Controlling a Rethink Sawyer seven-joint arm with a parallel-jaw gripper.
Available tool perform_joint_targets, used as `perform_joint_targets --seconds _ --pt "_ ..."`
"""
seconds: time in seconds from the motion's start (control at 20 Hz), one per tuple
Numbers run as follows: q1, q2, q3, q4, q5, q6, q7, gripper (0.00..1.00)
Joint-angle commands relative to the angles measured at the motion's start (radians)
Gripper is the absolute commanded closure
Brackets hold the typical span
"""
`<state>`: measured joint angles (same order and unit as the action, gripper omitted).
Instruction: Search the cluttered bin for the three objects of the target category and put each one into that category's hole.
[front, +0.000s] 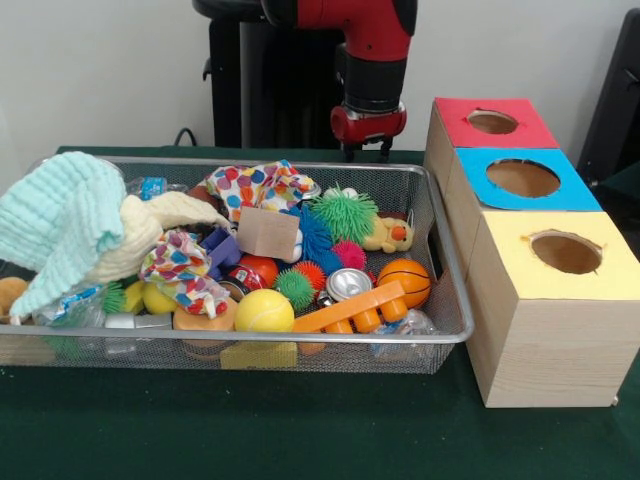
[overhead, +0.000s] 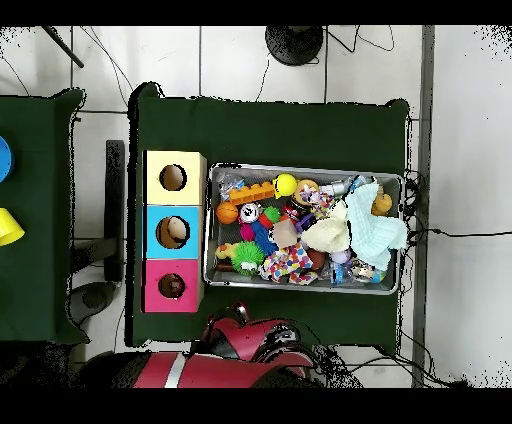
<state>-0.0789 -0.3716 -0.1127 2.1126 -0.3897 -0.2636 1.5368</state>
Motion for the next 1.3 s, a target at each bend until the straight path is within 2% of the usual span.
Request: perform_joint_targets --seconds 0.05,0.3,0.55,0.65,0.9,1.3 --pt "-0.003 0.002 0.025 -0.147 0.043 -0.054 0.162 0.0" --pt "-0.035 -0.144 0.06 -0.051 0.03 0.069 0.159 0.0" --pt "-0.09 -0.319 0.13 0.043 0.039 0.209 0.155 0.0" --pt "-0.105 -0.364 0.152 0.061 0.047 0.254 0.148 0.0" --pt "-0.118 -0.416 0.174 0.069 0.058 0.32 0.138 0.0" --pt "-0.112 -0.455 0.188 0.045 0.083 0.419 0.127 0.0"
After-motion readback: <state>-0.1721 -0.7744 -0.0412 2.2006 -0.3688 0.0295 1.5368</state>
